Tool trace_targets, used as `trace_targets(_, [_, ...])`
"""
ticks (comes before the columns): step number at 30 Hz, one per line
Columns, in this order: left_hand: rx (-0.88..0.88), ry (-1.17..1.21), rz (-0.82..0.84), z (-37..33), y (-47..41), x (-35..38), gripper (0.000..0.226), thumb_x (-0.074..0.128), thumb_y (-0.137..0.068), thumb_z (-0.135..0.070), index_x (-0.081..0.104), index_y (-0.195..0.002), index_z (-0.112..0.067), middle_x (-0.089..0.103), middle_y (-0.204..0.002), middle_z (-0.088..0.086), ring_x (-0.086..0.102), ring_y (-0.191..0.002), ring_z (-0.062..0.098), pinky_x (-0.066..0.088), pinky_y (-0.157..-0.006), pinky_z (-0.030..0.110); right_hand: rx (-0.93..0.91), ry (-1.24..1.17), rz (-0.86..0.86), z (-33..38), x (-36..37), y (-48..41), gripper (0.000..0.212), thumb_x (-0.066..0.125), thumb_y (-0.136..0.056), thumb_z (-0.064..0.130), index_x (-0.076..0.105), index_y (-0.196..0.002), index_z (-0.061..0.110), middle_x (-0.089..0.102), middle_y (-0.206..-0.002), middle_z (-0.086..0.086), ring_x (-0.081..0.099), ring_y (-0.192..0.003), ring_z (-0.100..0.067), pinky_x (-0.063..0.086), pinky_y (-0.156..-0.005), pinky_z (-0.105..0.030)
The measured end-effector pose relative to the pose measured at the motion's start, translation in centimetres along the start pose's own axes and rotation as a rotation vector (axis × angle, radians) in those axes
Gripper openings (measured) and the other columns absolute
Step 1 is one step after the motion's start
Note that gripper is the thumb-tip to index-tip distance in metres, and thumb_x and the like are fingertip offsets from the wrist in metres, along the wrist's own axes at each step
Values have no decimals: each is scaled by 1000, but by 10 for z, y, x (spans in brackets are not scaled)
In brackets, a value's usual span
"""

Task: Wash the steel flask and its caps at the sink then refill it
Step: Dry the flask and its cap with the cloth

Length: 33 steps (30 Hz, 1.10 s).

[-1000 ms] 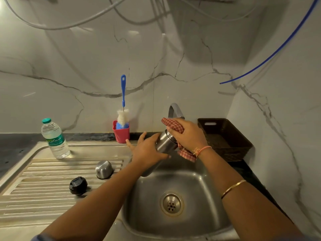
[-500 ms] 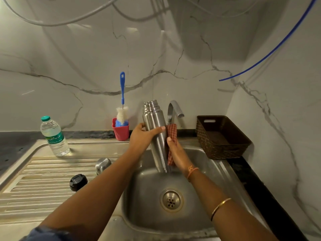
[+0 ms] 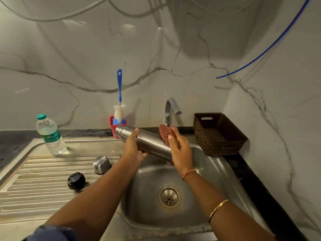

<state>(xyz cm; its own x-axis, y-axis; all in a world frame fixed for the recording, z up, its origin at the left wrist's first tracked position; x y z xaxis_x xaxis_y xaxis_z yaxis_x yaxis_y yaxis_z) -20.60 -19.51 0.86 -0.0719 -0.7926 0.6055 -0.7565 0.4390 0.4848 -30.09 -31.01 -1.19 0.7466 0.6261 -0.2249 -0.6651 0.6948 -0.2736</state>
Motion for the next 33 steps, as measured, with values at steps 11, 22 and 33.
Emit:
trace_targets(11, [-214,251,-15,27,-7,0,65,69,-84,-34,39,-134,-5,55,-122,25,61,-105,41,50,-92,53,-312,433,-98,22,-5,15,67,34,-90,59,19,-148,29,28,-152,-7,32,-136,-30,35,-108,-44])
trace_targets(22, [-441,-129,187,46,-7,-4,61,49,-94,-48,41,-134,-4,57,-118,30,61,-100,44,53,-78,51,-214,468,-3,54,-28,-9,84,65,-71,64,36,-140,27,52,-126,0,54,-109,-17,51,-91,-38])
trace_targets(33, [462,-1344,308,31,8,8,78,83,-65,-22,41,-130,-21,55,-114,-3,55,-108,19,49,-95,37,-280,521,216,63,-30,-18,92,64,-66,70,36,-142,27,52,-134,3,51,-118,-16,48,-97,-39])
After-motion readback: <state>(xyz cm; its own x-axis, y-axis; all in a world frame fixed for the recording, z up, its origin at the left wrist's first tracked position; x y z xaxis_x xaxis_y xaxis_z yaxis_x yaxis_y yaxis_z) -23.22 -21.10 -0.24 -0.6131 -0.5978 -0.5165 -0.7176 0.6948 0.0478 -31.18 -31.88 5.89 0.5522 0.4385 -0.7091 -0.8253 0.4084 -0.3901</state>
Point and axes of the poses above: each hand's wrist, its own y-axis away from the middle knuckle, its own x-axis out of the palm, z = x × y, the point moved 2 cm from there along -y, towards the middle knuckle
